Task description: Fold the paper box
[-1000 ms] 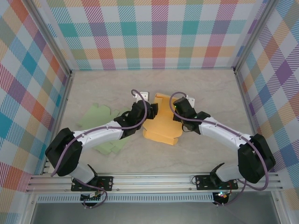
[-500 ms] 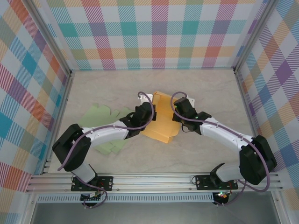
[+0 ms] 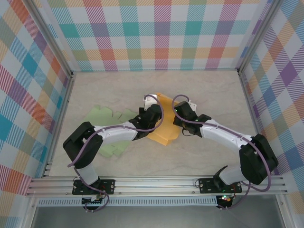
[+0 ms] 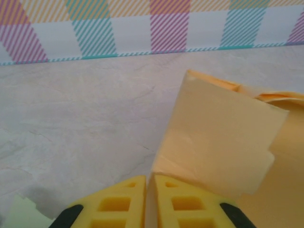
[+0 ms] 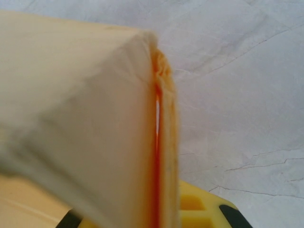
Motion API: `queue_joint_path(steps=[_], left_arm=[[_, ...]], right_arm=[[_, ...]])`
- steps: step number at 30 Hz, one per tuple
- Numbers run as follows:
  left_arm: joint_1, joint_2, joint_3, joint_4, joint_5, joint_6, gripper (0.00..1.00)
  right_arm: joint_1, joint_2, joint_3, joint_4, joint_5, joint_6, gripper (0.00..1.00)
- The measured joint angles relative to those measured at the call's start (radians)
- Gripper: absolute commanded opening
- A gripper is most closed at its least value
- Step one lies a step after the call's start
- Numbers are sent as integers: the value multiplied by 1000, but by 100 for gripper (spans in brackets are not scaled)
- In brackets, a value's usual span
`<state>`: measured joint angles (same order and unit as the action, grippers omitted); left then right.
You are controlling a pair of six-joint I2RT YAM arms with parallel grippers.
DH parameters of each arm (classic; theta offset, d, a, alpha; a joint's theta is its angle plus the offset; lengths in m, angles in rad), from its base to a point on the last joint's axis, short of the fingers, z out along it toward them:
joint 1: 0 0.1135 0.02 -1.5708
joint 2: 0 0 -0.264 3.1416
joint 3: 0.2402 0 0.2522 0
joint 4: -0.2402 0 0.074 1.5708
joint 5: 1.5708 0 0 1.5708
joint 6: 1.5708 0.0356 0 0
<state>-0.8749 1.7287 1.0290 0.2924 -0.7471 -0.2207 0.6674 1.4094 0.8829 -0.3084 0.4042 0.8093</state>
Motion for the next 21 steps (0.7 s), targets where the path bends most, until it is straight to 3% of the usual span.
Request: queue_joint_path(steps=[5, 11, 21], left_arm=[[0, -37, -46, 48, 138, 14, 34], [-1, -185, -85, 25, 309, 9, 42], [16, -488, -128, -109, 422, 19, 71]], right_arm=[[0, 2, 2, -3, 21, -5, 0], [6, 6, 29, -8, 29, -35, 0], [8, 15, 49, -8, 29, -69, 0]])
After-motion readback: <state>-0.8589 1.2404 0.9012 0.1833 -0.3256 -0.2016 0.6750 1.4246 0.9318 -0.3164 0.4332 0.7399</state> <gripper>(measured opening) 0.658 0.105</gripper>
